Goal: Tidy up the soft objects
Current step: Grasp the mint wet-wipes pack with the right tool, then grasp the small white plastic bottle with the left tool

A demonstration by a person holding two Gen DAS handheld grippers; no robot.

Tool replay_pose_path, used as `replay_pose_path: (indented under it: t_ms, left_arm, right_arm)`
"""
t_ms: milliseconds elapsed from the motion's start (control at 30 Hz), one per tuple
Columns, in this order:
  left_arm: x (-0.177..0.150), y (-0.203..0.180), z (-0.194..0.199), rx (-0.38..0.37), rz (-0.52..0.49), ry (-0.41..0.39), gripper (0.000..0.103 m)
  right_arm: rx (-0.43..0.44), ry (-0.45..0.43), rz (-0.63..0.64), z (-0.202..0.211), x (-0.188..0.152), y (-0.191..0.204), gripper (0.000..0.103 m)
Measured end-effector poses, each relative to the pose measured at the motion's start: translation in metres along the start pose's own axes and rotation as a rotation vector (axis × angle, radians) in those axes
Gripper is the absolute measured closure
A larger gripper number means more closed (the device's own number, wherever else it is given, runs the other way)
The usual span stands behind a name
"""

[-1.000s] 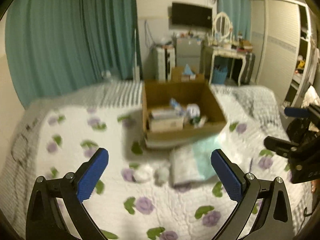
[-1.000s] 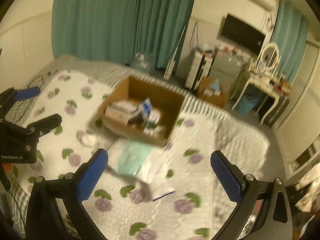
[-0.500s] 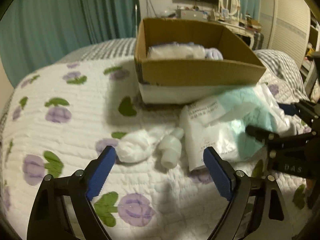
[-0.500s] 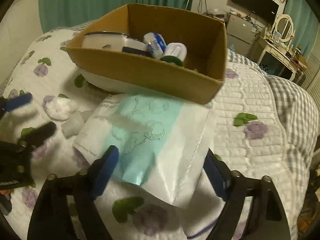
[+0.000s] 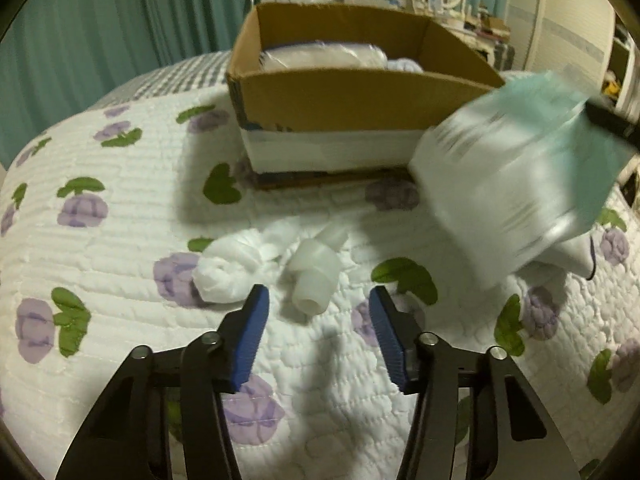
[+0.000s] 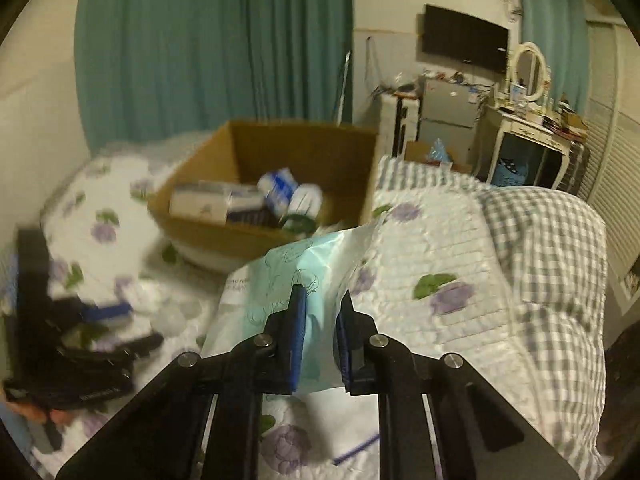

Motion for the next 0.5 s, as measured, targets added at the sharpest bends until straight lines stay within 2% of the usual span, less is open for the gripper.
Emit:
replay_pose_path:
  t_ms: [100,233,267,300,500]
  left_arm:
    - [0.007,0.000,-0.011,-0.017,0.007,0.034,0.063]
    - [0.015,-0.001,-0.028,-0.016,0.019,0.071,0.068]
    - [0.016,-0.001,-0.030,-0.008,0.017,0.075,0.076]
    - [0.017,-0.001,-0.033,0.007,0.017,0.077,0.080]
    - [0.010,0.002,-0.023,0.001,0.027,0.054,0.084]
  right_arm:
    - [0.003,-0.052,-0.040,0.017,0.005,-0.017,0.089]
    - [0.000,-0.092,-0.085,0.027,0.006,-0.036,0.089]
    - [0.003,-0.089,-0.091,0.025,0.005,-0.039,0.089]
    - [0.006,-0.082,-0.100,0.021,0.004,-0.042,0.089]
    - [-0.005,-0.027,-0.096,0.004,-0.005,-0.046,0.090]
Point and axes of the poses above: each gripper's, at about its wrist camera, not at the fingertips, and z roughly against the way its jaws point, y to its left, x to its top, the point moved 2 cm from there along -z, roughly the way its jaws point, and after that the axes turned 13 degrees about y, right-handed, at the moved point
